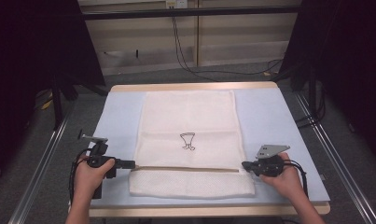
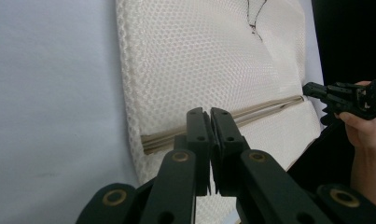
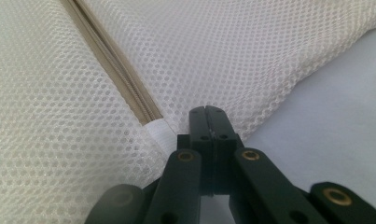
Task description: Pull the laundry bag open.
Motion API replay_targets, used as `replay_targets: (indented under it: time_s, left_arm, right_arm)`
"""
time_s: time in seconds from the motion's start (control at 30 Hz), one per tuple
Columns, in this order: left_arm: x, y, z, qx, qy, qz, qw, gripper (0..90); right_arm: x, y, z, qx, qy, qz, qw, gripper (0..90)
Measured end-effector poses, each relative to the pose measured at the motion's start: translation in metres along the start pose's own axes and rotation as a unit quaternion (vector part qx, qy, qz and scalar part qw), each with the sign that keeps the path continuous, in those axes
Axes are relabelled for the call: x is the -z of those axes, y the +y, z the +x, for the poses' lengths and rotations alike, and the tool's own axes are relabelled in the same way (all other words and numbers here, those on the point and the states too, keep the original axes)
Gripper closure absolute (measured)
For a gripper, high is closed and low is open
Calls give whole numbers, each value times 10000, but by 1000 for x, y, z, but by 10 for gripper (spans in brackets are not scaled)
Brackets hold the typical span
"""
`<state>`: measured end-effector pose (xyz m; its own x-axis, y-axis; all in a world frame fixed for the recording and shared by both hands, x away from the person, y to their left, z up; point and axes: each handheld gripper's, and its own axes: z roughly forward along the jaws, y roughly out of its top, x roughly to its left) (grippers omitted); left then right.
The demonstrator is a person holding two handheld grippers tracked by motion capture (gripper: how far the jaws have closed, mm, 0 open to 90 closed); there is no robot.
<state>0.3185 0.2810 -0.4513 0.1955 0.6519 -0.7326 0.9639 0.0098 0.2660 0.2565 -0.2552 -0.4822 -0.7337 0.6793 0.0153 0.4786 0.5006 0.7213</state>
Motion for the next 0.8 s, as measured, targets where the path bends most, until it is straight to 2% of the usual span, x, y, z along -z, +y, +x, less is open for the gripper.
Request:
replay_targets:
  time_s: [0.13,0.2,0.33,0.47,0.8]
  left_arm:
    - [4,0,3,11,30,-52,10000,874]
    - [5,0,4,4,-35,-48,10000,874]
    - [4,0,5,-22,-31,-26,10000,873]
    - [6,0,7,-17,76,-53,10000,874]
    - [8,0,9,17,36,-59,10000,873]
  right_arm:
    - [0,0,0,3,-1,1,10000,900]
    - [0,0,0,7,1,1,10000,900]
    - [0,0,0,-1,19,-6,10000,900]
    - [0,0,0,4,15,-9,10000,900]
    - [0,0,0,2,18,-4,10000,900]
